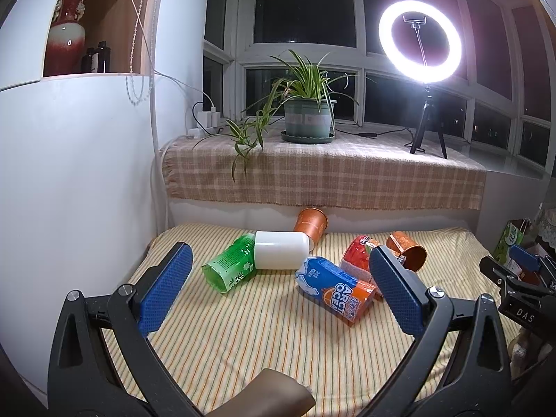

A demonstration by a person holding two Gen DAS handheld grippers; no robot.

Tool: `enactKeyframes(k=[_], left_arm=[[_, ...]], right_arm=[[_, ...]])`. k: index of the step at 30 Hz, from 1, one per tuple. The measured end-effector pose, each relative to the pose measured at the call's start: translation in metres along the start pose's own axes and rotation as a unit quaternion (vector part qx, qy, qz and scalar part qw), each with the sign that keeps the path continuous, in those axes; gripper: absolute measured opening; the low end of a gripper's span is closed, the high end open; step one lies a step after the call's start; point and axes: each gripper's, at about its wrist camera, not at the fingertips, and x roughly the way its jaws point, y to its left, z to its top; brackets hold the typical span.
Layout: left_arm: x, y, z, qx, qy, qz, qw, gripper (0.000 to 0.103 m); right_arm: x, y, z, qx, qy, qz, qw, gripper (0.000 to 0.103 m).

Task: Flip cup upright

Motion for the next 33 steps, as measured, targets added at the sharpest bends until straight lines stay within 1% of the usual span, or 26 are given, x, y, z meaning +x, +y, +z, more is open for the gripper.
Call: enactKeyframes(k=[21, 33], left_arm=[[0.0034, 0.0011, -0.0016, 0.002, -0.001, -0.001, 1.0, 0.103], [0.005, -0.0033, -0.0058, 0.005, 0.0, 0.0, 1.0, 0.103]], right_arm=[[0.0097, -0.0028, -0.0035, 0.01, 0.012, -0.001, 1.0, 0.082], [0.009, -0.0049, -0.006, 0.014, 0.011, -0.005, 1.0, 0.082]])
